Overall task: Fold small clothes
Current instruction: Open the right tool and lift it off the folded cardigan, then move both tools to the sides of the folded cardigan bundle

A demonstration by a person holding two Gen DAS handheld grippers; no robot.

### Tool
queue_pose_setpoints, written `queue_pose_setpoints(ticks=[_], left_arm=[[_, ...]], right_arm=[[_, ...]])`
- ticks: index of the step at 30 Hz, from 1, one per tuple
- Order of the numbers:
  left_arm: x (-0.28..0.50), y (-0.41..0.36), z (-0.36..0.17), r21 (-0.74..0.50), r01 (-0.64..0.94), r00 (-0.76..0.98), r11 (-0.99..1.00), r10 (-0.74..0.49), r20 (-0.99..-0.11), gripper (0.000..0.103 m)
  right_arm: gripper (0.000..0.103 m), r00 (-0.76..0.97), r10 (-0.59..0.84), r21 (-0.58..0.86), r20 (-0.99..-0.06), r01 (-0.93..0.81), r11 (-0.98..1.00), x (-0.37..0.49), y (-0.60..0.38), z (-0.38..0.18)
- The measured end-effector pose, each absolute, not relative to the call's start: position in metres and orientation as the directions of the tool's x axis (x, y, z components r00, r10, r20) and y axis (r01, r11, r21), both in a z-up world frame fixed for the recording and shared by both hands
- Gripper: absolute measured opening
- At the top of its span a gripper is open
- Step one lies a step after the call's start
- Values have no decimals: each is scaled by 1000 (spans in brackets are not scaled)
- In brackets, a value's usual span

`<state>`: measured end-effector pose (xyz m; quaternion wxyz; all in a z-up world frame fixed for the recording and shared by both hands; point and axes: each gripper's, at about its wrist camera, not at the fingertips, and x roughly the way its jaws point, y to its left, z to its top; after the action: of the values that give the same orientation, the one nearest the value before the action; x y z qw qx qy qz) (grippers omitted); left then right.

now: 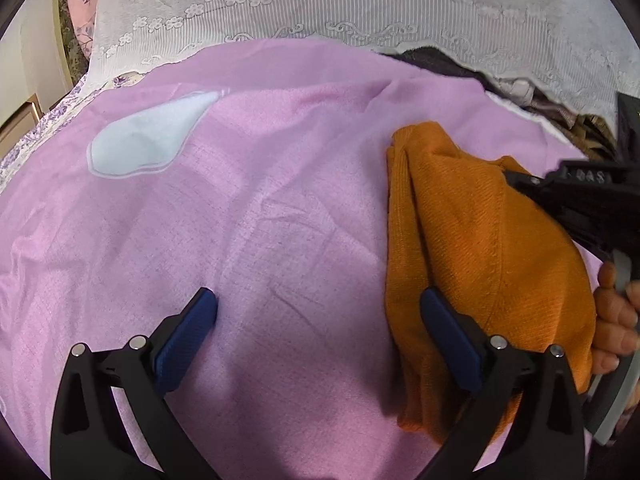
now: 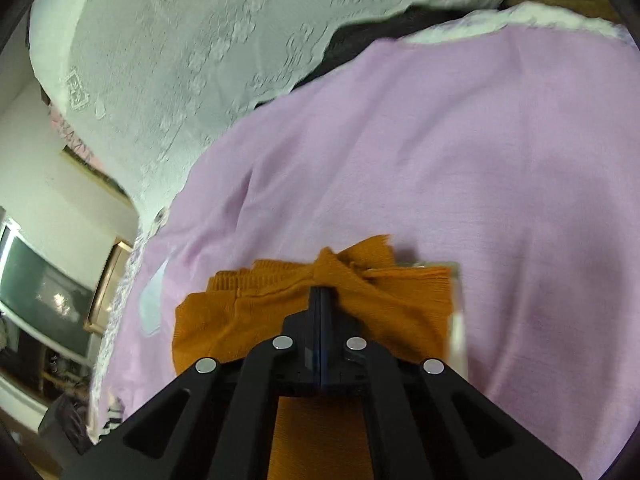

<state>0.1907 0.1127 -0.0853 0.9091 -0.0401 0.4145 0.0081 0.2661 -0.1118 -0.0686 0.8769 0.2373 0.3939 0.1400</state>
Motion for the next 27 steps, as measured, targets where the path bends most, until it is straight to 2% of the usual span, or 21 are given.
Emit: queue_pose_setpoints(ticks=[1,3,6,8,9,10,16,23,25,27], left_arm=[[188,117,-81,-98,-38,666,994,-48,-745,98],[185,125,-74,-173,-24,685,985,-110,-720,98],[180,130,-64,-231,-13,719,973,-151,-679,98],[185,117,-74,-171,10,681,985,-132,-720,98],[188,112,-79,-144,9,665,990,-114,-738,99],[190,108,-84,-110,3,655,994,-85,-751,99],[183,104,-79,-82,7,683,997,-65,-728,98],[173,98,-68,-63,36,740,997,-69,-669,98],[168,95,-64,-58,54,762,997,-79,-642,98],[162,91,-60,-46,73,784,996,-86,-615,98]], right_arm=[[5,667,431,515,-607,-83,853,256,-111,-61],[5,694,453,492,-560,-161,856,230,-107,-45],[5,701,459,454,-546,-212,865,211,-101,-40],[4,662,451,441,-599,-197,876,217,-97,-57],[0,647,444,444,-620,-178,878,221,-99,-70],[0,644,452,452,-617,-180,874,222,-103,-76],[2,718,384,354,-580,-203,913,195,-92,-67],[6,776,377,412,-505,-168,896,151,-122,-57],[18,788,368,438,-494,-140,888,143,-133,-59],[25,788,373,473,-490,-119,873,138,-142,-63]])
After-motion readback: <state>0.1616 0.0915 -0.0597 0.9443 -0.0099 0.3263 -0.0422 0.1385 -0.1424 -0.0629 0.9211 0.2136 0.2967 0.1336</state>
